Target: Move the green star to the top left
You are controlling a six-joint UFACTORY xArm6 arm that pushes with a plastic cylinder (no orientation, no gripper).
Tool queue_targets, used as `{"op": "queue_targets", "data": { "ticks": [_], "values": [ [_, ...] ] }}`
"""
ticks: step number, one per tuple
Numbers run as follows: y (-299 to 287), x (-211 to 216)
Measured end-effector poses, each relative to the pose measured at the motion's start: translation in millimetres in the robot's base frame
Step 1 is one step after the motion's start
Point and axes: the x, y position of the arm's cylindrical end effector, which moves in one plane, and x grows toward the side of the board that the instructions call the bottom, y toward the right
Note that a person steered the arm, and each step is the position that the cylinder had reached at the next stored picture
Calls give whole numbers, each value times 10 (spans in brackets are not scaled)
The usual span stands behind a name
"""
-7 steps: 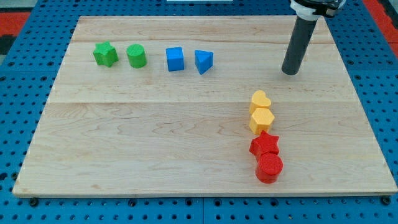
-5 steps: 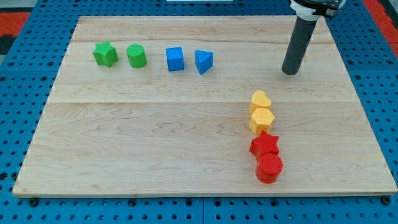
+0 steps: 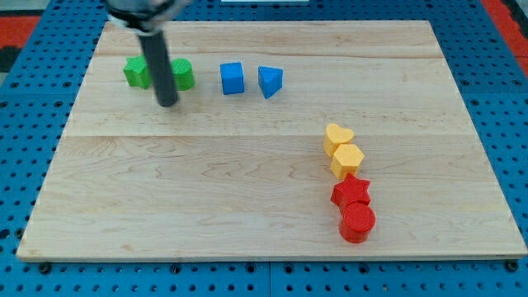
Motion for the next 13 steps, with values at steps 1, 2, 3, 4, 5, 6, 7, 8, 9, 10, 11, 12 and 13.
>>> {"op": "queue_targets", "data": {
  "ticks": [1, 2, 3, 4, 5, 6, 7, 8, 9, 10, 11, 12, 13],
  "values": [
    [-29, -199],
    [40, -632],
    [49, -694],
    [-52, -456],
    [-594, -286],
    [-953, -575],
    [-592, -1132],
    [-515, -1376],
    [-572, -1257],
    [-280, -1190],
    [-588, -742],
    [-1287, -366],
    [-1393, -507]
  ]
}}
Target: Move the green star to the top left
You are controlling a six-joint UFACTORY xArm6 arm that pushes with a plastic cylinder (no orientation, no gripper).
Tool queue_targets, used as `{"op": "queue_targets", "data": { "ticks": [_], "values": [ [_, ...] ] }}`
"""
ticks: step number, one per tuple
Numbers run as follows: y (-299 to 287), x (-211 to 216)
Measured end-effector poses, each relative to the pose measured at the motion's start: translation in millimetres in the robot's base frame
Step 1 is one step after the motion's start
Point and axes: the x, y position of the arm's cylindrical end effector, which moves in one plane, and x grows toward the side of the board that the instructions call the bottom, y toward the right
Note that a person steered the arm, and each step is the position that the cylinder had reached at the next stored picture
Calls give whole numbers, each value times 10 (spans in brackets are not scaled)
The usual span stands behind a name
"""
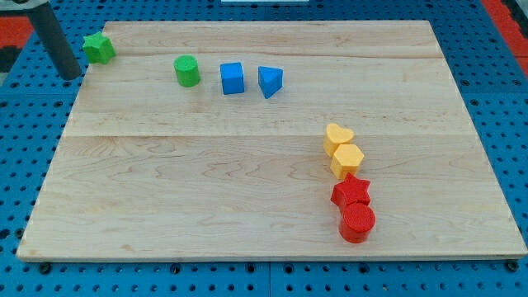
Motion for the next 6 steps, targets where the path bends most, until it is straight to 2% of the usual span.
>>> {"op": "queue_targets", "data": {
  "ticks": [1, 2, 4, 5, 6],
  "values": [
    [76, -544],
    [84, -858],
    [574, -919],
    [632, -1222],
    [790, -1017]
  ]
}}
